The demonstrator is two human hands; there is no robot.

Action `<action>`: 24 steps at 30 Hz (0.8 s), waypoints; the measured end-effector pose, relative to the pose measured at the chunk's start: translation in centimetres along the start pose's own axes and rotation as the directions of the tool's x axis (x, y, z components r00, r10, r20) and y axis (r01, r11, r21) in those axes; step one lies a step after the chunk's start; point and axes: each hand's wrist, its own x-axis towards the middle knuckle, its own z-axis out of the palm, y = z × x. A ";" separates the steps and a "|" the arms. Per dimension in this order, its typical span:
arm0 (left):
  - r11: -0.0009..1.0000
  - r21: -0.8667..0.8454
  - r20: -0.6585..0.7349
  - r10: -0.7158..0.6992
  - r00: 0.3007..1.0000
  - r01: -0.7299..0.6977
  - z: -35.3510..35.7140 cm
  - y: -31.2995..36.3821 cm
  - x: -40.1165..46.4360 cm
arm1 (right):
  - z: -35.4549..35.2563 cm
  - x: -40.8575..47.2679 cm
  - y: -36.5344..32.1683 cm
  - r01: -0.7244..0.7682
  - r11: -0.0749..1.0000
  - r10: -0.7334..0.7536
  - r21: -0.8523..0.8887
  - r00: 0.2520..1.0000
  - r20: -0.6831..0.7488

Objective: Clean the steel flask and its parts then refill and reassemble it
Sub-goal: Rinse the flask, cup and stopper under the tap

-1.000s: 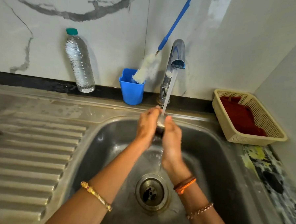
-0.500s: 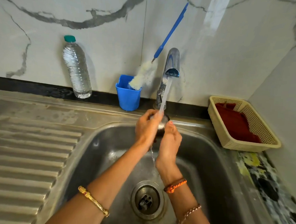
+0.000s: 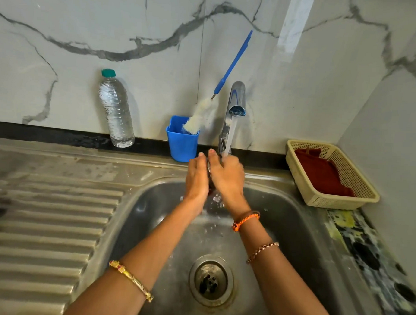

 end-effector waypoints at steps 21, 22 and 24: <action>0.418 0.811 0.350 0.213 0.912 -0.409 -2.3 3.2 -4.7 | -5.4 -8.2 2.1 -0.239 0.846 0.121 0.476 0.956 0.266; 0.406 0.812 0.361 0.214 0.908 -0.419 -2.9 3.3 -5.1 | -5.2 -8.7 2.3 -0.190 0.892 0.075 0.411 0.957 0.279; 0.400 0.809 0.373 0.218 0.902 -0.431 -4.0 4.0 -6.1 | -4.5 -9.5 2.4 -0.031 0.973 -0.027 0.228 0.968 0.248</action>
